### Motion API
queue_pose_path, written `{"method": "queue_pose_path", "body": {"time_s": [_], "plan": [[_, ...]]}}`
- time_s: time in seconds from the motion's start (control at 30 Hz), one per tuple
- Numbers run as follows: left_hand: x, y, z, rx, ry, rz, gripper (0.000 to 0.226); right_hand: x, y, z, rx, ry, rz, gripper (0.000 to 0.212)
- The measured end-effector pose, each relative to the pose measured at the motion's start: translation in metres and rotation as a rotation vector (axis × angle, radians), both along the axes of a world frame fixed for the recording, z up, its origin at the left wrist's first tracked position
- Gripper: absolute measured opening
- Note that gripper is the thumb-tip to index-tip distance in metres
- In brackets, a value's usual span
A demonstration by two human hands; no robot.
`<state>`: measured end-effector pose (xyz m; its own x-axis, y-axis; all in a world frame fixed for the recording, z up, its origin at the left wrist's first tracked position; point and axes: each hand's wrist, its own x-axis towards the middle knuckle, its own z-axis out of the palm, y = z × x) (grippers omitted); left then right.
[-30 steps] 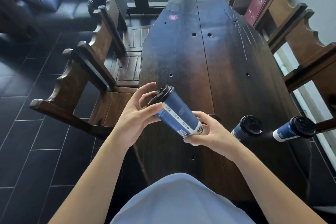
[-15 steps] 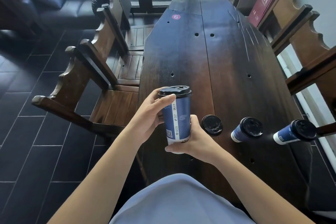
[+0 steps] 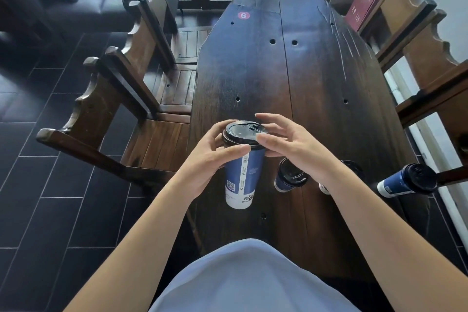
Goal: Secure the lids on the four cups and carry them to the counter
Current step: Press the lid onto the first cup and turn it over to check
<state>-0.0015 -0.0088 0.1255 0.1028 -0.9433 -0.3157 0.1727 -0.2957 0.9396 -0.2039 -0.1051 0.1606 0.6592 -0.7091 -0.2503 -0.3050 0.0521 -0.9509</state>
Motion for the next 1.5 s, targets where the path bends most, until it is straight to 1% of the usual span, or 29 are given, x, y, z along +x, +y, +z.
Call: {"method": "queue_pose_path", "body": {"time_s": [0.1, 0.27, 0.37, 0.4, 0.5, 0.57, 0.8, 0.93, 1.13, 1.27, 1.5], "plan": [[0.003, -0.002, -0.006, -0.006, -0.016, -0.029, 0.079, 0.005, -0.003, -0.005, -0.001, 0.026, 0.012, 0.055], [0.008, -0.004, -0.017, 0.006, -0.052, -0.049, 0.085, 0.006, -0.009, -0.018, -0.007, 0.065, 0.015, 0.060], [0.010, -0.006, -0.023, 0.036, -0.117, -0.075, 0.086, 0.007, -0.013, -0.029, -0.021, 0.095, 0.013, 0.068], [0.011, -0.007, -0.025, 0.050, -0.141, -0.081, 0.083, 0.008, -0.014, -0.033, -0.029, 0.110, 0.016, 0.069], [0.015, -0.011, -0.036, 0.122, -0.181, -0.105, 0.068, 0.010, -0.017, -0.048, -0.050, 0.160, 0.048, 0.061], [0.018, -0.013, -0.045, 0.156, -0.220, -0.124, 0.063, 0.013, -0.018, -0.060, -0.059, 0.192, 0.080, 0.061], [0.028, -0.024, -0.088, 0.215, -0.377, -0.183, 0.074, 0.023, -0.028, -0.109, -0.052, 0.263, 0.107, 0.069], [0.034, -0.032, -0.107, 0.237, -0.389, -0.166, 0.077, 0.030, -0.032, -0.136, -0.047, 0.296, 0.097, 0.075], [0.042, -0.037, -0.133, 0.263, -0.395, -0.183, 0.084, 0.040, -0.039, -0.176, 0.007, 0.320, 0.109, 0.075], [0.044, -0.036, -0.144, 0.252, -0.473, -0.202, 0.083, 0.042, -0.033, -0.193, 0.021, 0.348, 0.106, 0.076], [0.038, -0.033, -0.147, 0.273, -0.502, -0.203, 0.078, 0.043, -0.026, -0.211, 0.003, 0.401, 0.121, 0.079]]}}
